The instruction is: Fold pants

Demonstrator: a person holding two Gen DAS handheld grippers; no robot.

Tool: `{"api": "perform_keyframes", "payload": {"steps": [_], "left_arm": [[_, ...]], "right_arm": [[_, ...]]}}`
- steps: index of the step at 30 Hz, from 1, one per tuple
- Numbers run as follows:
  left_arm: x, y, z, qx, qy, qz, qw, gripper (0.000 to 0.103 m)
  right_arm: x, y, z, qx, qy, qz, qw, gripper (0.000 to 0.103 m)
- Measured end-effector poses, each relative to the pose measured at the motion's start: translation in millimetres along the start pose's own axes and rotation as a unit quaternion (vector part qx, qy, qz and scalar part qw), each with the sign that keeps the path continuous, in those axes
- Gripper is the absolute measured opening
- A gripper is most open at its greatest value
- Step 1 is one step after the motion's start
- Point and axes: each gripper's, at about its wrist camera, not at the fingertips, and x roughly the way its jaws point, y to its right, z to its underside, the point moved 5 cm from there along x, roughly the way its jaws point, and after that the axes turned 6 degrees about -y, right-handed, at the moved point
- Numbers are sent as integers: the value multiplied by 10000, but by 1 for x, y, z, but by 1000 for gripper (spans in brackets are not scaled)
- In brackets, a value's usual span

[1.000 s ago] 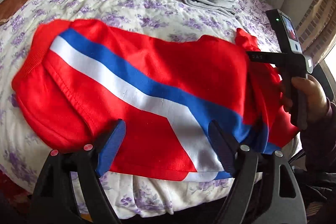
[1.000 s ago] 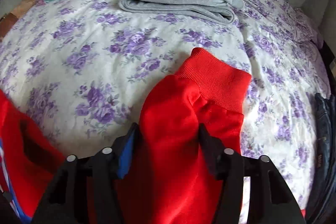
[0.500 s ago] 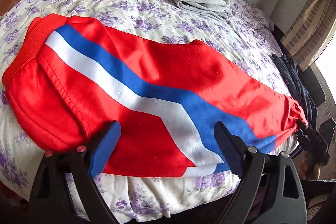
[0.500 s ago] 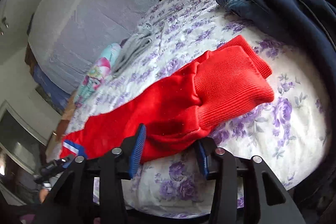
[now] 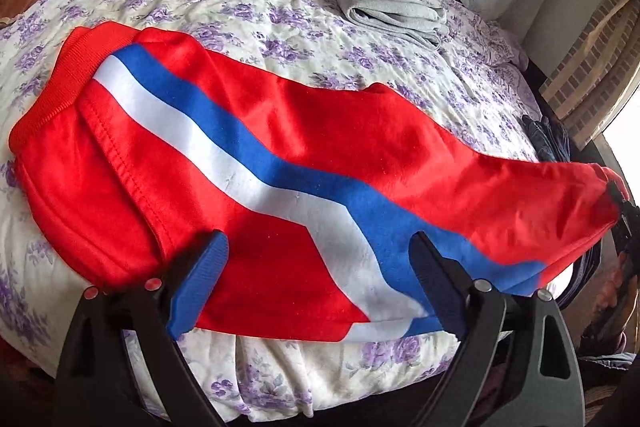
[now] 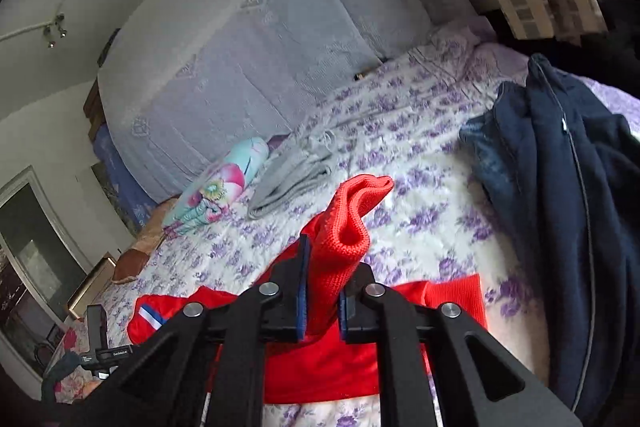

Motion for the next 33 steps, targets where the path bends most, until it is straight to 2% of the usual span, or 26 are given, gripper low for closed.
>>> {"api": "perform_keyframes", "payload": {"steps": [2, 4, 5, 6, 8, 9, 10, 13, 15, 16, 17, 18, 19, 20, 21, 22, 23, 24, 26, 27, 28, 30, 31, 33], "left_arm": [[0, 1, 1, -14, 40, 69, 10000, 89], [2, 4, 4, 79, 64, 39, 9999, 89], [3, 6, 6, 138, 70, -25, 9999, 89], [4, 8, 7, 212, 62, -107, 9997, 89], [3, 9, 9, 293, 17, -223, 9993, 89], [1, 8, 10, 296, -4, -257, 9992, 89], [-3, 7, 11, 279, 3, -291, 9992, 89], [-25, 8, 12, 339, 241, -534, 9977, 89], [-34, 7, 15, 452, 392, -891, 9942, 89], [-30, 3, 16, 470, 326, -1086, 9924, 91], [-21, -5, 18, 445, 174, -1224, 9913, 91], [-12, -12, 22, 419, 67, -1276, 9909, 91], [-12, -11, 25, 606, 289, -1433, 9874, 92], [-8, -8, 30, 799, 333, -1665, 9822, 92], [-6, -4, 32, 922, 382, -1844, 9778, 93], [-7, -2, 34, 958, 396, -1938, 9755, 93], [-10, -3, 33, 910, 392, -1914, 9765, 93], [-16, -3, 32, 823, 370, -1810, 9793, 93], [-34, 0, 25, 796, 451, -1602, 9828, 93], [-46, 2, 19, 859, 644, -1589, 9814, 93], [-59, 4, 10, 953, 876, -1708, 9768, 98], [-76, -3, -10, 1004, 1211, -1944, 9682, 98], [-79, -13, -21, 882, 1231, -1958, 9689, 98], [-74, -37, -43, 555, 1068, -1600, 9797, 98]], "right_arm": [[15, 28, 12, 216, -311, 376, 9986, 11], [43, 75, 43, 759, -939, 802, 9894, 11], [50, 91, 59, 1044, -1063, 725, 9862, 11], [44, 92, 64, 1044, -845, 566, 9893, 10], [30, 84, 64, 881, -743, 673, 9911, 20], [22, 83, 61, 912, -640, 786, 9907, 38], [12, 83, 58, 908, -489, 934, 9903, 49], [-17, 73, 41, 627, 6, 1281, 9898, 50], [-24, 58, 29, 422, 185, 1101, 9929, 50], [-21, 51, 25, 310, 144, 924, 9951, 50], [-13, 45, 24, 181, 54, 810, 9965, 52], [0, 43, 29, 74, -163, 877, 9960, 58], [21, 50, 38, 38, -600, 1197, 9910, 64], [46, 67, 54, 159, -1250, 1686, 9776, 64], [57, 74, 63, 208, -1382, 1727, 9750, 64], [49, 67, 61, -55, -1080, 1810, 9775, 64], [49, 61, 59, -192, -1276, 2011, 9710, 64], [44, 53, 53, -191, -1314, 2034, 9700, 64], [28, 25, 30, -189, -933, 1420, 9853, 67], [28, 7, 18, -296, -848, 1097, 9899, 71], [35, -13, 6, -447, -932, 753, 9918, 81], [71, -60, -6, -711, -1571, -134, 9849, 85], [90, -80, -9, -743, -1836, -483, 9790, 85], [138, -126, -7, -995, -2376, -939, 9617, 83]]}}
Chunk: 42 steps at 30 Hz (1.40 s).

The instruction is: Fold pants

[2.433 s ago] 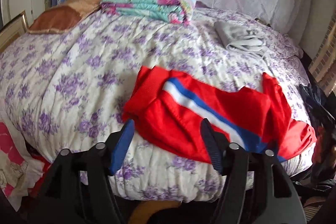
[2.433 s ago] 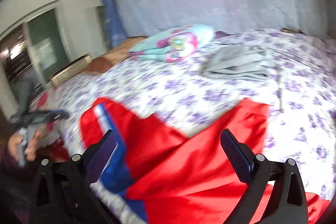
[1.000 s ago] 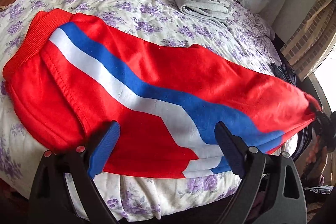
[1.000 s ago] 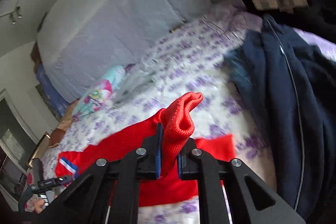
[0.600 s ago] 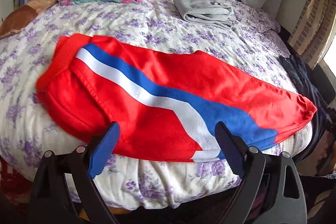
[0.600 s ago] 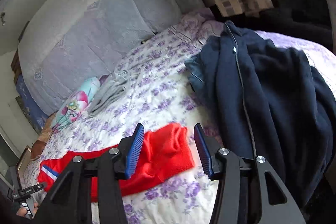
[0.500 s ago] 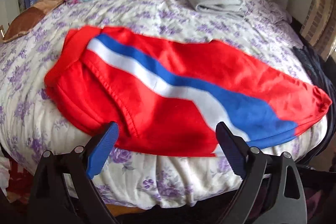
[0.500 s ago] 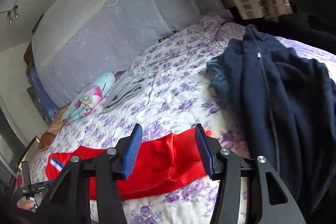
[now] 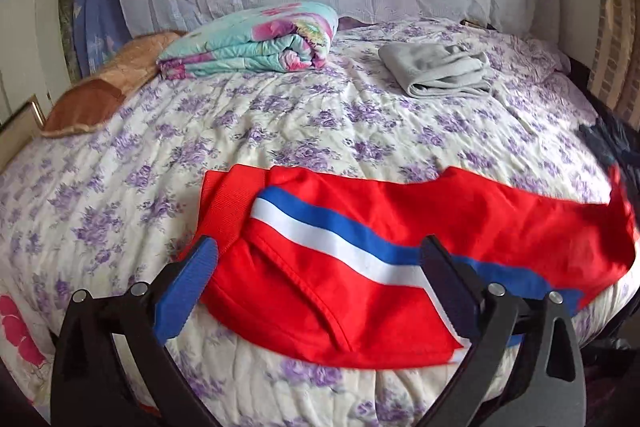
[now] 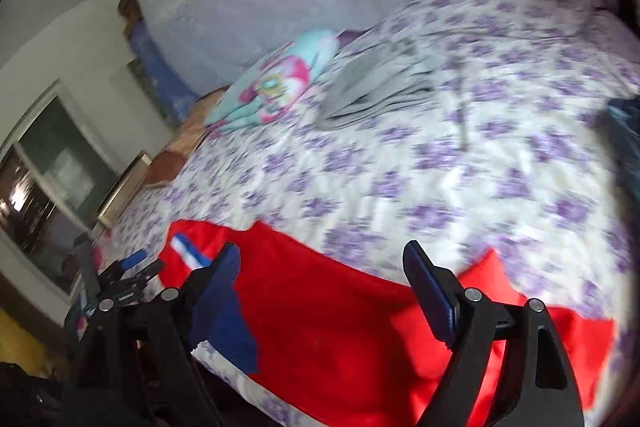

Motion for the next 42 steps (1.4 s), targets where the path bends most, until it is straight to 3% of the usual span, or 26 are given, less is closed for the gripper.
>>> {"api": "perform_keyframes", "payload": {"steps": [2, 3, 5, 6, 8, 9, 11, 13, 14, 15, 16, 17, 18, 20, 21, 22, 24, 27, 30, 32, 33, 35, 36, 37, 39, 42], "left_arm": [[21, -13, -13, -180, -279, 473, 9983, 98], [31, -15, -19, -179, -328, 594, 9975, 98], [49, -16, -27, -198, -439, 478, 9977, 98], [56, -15, -30, -217, -553, 425, 9973, 98], [67, -14, -31, -109, -666, 230, 9975, 98], [72, -16, -28, -92, -712, 41, 9974, 98], [89, -31, -21, -314, -945, -133, 9949, 98], [104, -54, -10, -794, -1169, -37, 9900, 99], [107, -63, -7, -1051, -1167, 213, 9874, 99], [104, -68, -5, -1143, -1059, 299, 9873, 99], [102, -68, -3, -1087, -1032, 243, 9884, 99], [101, -66, -1, -1020, -1003, 148, 9896, 99], [100, -64, 1, -971, -960, 65, 9906, 99], [94, -64, 4, -1011, -910, 40, 9907, 99], [89, -67, 5, -1101, -871, 26, 9901, 99], [81, -70, 6, -1212, -790, -55, 9895, 99], [59, -70, 5, -1324, -519, -233, 9896, 98], [21, -36, -4, -977, 2, -101, 9952, 98], [10, 14, -10, -454, 67, 244, 9986, 98], [16, 41, -11, -205, -48, 359, 9991, 98], [21, 49, -10, -138, -116, 347, 9992, 98], [29, 60, -8, -126, -292, 461, 9984, 98], [33, 61, -6, -165, -380, 521, 9978, 98], [37, 62, -2, -187, -458, 540, 9973, 98], [45, 55, 6, -241, -550, 320, 9977, 98], [63, 31, 20, -334, -715, 39, 9969, 98]], "right_arm": [[52, -28, -23, -298, -530, 22, 9981, 75], [79, -38, -32, -351, -818, 107, 9960, 64], [113, -55, -46, -423, -1143, 349, 9919, 51], [119, -66, -53, -493, -1121, 432, 9915, 51], [125, -92, -59, -581, -1080, 35, 9924, 55], [131, -103, -59, -592, -1169, -217, 9911, 62], [154, -121, -54, -642, -1515, -533, 9849, 62], [183, -118, -36, -574, -1897, -343, 9796, 57], [200, -111, -26, -504, -2167, -339, 9743, 49], [215, -99, -16, -409, -2429, -252, 9689, 30], [224, -83, -9, -266, -2560, -51, 9663, 10], [228, -65, -6, -83, -2544, 21, 9671, 0], [221, -52, -8, 154, -2375, -125, 9712, 0], [181, -41, -10, 214, -1735, 119, 9845, 3], [154, -42, -7, 49, -1355, 261, 9904, 13], [125, -45, 1, -134, -987, 370, 9943, 37], [74, -44, 31, -358, -361, 771, 9957, 71], [38, -22, 90, -475, -318, 1536, 9865, 69], [1, 30, 127, -67, -161, 2700, 9627, 39], [-39, 65, 137, 482, 274, 2946, 9540, 33], [-59, 80, 141, 793, 506, 2892, 9526, 23], [-93, 99, 148, 1186, 871, 3068, 9403, 27], [-104, 104, 151, 1322, 985, 3104, 9362, 53], [-113, 106, 153, 1425, 1158, 2826, 9415, 67], [-119, 106, 153, 1505, 1296, 2449, 9490, 67], [-102, 101, 142, 1097, 1164, 2667, 9504, 67]]}}
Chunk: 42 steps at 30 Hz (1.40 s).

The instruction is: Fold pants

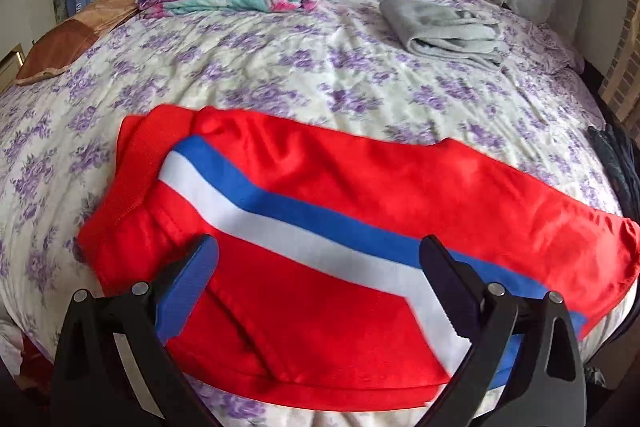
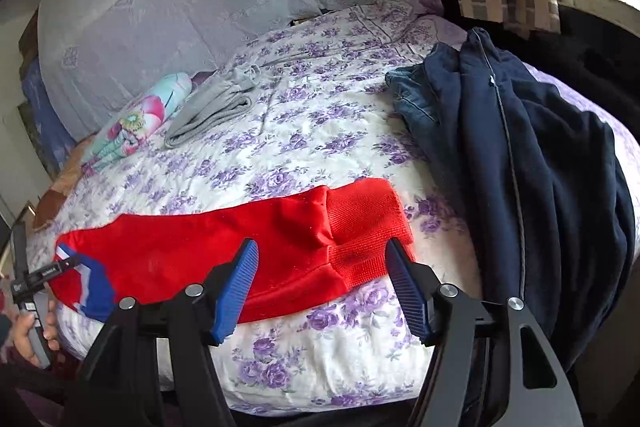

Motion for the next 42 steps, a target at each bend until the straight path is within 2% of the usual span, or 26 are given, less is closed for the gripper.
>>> {"api": "perform_keyframes", "payload": {"steps": [2, 3, 4, 5, 7, 9, 11, 13, 14, 16, 17, 18, 19, 22, 25, 28, 29, 30, 31, 32, 33, 35, 38, 42], "left_arm": [[0, -6, 6, 190, 105, -294, 9993, 97], [0, -6, 9, 314, 106, -508, 9982, 97], [-1, -7, 11, 379, 120, -660, 9970, 98], [-1, -11, 14, 364, 132, -810, 9960, 98], [-5, -16, 15, 286, 177, -712, 9969, 98], [-16, -12, 15, 262, 276, -641, 9972, 98], [-33, 3, 12, 290, 428, -382, 9979, 98], [-56, 29, 11, 553, 760, -141, 9955, 98], [-66, 45, 12, 756, 917, -6, 9929, 98], [-70, 74, 19, 1151, 989, 244, 9881, 98], [-66, 88, 23, 1325, 917, 388, 9862, 98], [-60, 100, 29, 1434, 829, 535, 9847, 98], [-53, 110, 33, 1496, 713, 655, 9840, 98], [-41, 148, 45, 1799, 520, 1207, 9749, 98], [-42, 191, 47, 2266, 749, 1415, 9607, 98], [-42, 225, 33, 2355, 1085, 1624, 9520, 98], [-35, 234, 26, 2318, 1098, 1585, 9535, 98], [-15, 242, 21, 2303, 897, 1405, 9587, 98], [12, 249, 20, 2348, 448, 1121, 9645, 99], [41, 252, 21, 2268, -140, 995, 9687, 99], [40, 248, 16, 2067, -87, 1167, 9714, 99], [34, 248, 13, 2007, -83, 1285, 9712, 99], [37, 251, 19, 2152, -38, 1110, 9702, 99], [35, 250, 19, 2115, -53, 1080, 9714, 99]], "right_arm": [[23, 3, 4, -35, -312, 239, 9992, 66], [35, 8, 12, 28, -685, 412, 9968, 66], [47, 13, 20, 192, -1017, 310, 9941, 66], [45, 18, 22, 316, -903, 166, 9953, 66], [24, 19, 22, 354, -539, 2, 9979, 65], [7, 26, 22, 674, -292, -116, 9972, 71], [4, 30, 28, 1233, -327, -822, 9884, 77], [20, 23, 38, 1518, -551, -1554, 9746, 78], [29, 22, 40, 1557, -562, -1612, 9729, 78], [39, 21, 35, 1529, -280, -1578, 9752, 77], [41, 22, 30, 1514, -57, -1585, 9757, 75], [43, 22, 25, 1486, 98, -1535, 9769, 61], [46, 24, 22, 1494, 146, -1468, 9777, 33], [46, 31, 22, 1613, 239, -1619, 9732, 26], [31, 28, 20, 1362, 421, -1534, 9778, 26], [31, 22, 22, 1102, 435, -1223, 9854, 26], [42, 23, 26, 1120, 251, -1081, 9875, 26], [51, 29, 31, 1253, 133, -1109, 9858, 26], [52, 32, 33, 1312, 218, -1194, 9839, 26], [50, 30, 32, 1264, 256, -1183, 9846, 26], [47, 30, 31, 1248, 292, -1161, 9849, 26], [39, 29, 29, 1246, 396, -1224, 9838, 26], [23, 18, 19, 1150, 606, -1334, 9825, 26], [-7, -32, -6, 319, 965, -1385, 9851, 27]]}}
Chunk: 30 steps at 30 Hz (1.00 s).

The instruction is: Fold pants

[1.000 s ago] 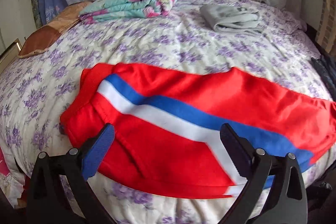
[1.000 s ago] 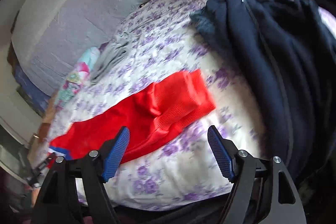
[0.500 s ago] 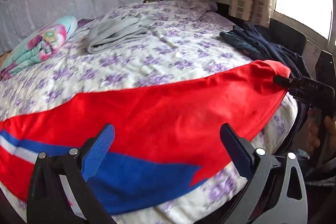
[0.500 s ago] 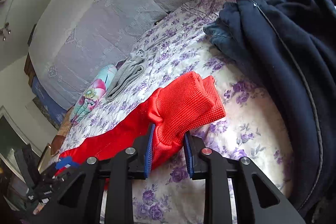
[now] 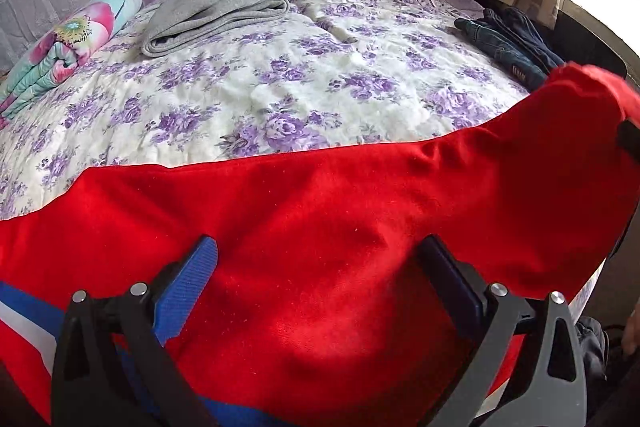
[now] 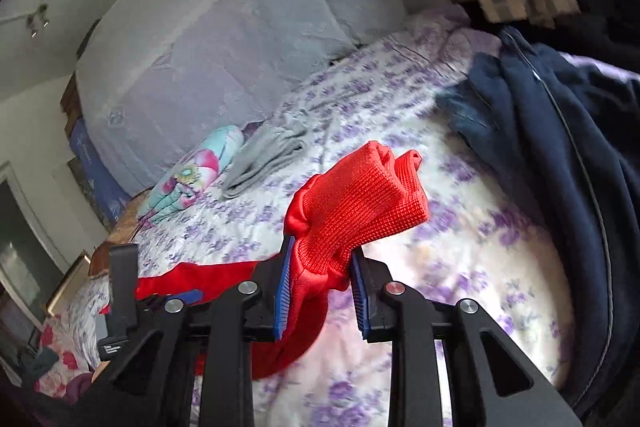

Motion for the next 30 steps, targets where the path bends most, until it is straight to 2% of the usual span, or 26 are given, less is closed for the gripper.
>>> {"api": "perform_keyframes", "payload": {"steps": [4, 9, 11, 14, 17, 18, 19, 20, 22, 24, 26, 28, 29, 30], "left_arm": [[-13, -6, 2, -108, 21, -91, 9999, 99], [-46, -35, 19, -272, 322, -779, 9961, 99], [-61, -61, 32, -581, 377, -981, 9928, 99], [-82, -115, 59, -1374, 376, -1205, 9824, 99], [-99, -164, 82, -2166, 402, -1186, 9682, 99], [-103, -174, 89, -2351, 399, -1128, 9646, 99], [-107, -181, 94, -2469, 395, -1055, 9625, 98], [-109, -185, 98, -2539, 401, -985, 9614, 98], [-112, -188, 103, -2568, 412, -1000, 9604, 98], [-113, -186, 104, -2527, 416, -975, 9617, 98], [-111, -184, 103, -2497, 440, -962, 9625, 98], [-108, -182, 100, -2474, 433, -984, 9629, 98], [-106, -181, 99, -2459, 431, -957, 9636, 98], [-106, -179, 98, -2441, 432, -916, 9644, 98]], "right_arm": [[10, -64, -9, -1055, -55, -3, 9944, 27], [42, -131, 13, -2363, -364, 142, 9709, 28], [57, -155, 26, -2816, -506, 139, 9581, 28], [82, -184, 52, -3412, -677, 70, 9375, 31], [114, -201, 90, -3904, -1234, -77, 9123, 54], [120, -204, 104, -4074, -1400, -130, 9024, 71], [121, -208, 113, -4242, -1410, -149, 8944, 79], [116, -211, 117, -4393, -1298, -130, 8888, 80], [104, -213, 115, -4413, -1227, -275, 8885, 79], [90, -210, 102, -4207, -1131, -422, 8991, 79], [84, -205, 94, -4127, -1094, -351, 9036, 79], [92, -202, 92, -4191, -1160, -226, 9002, 76], [96, -201, 92, -4179, -1257, -276, 8993, 74], [97, -200, 92, -4059, -1439, -503, 9011, 69]]}}
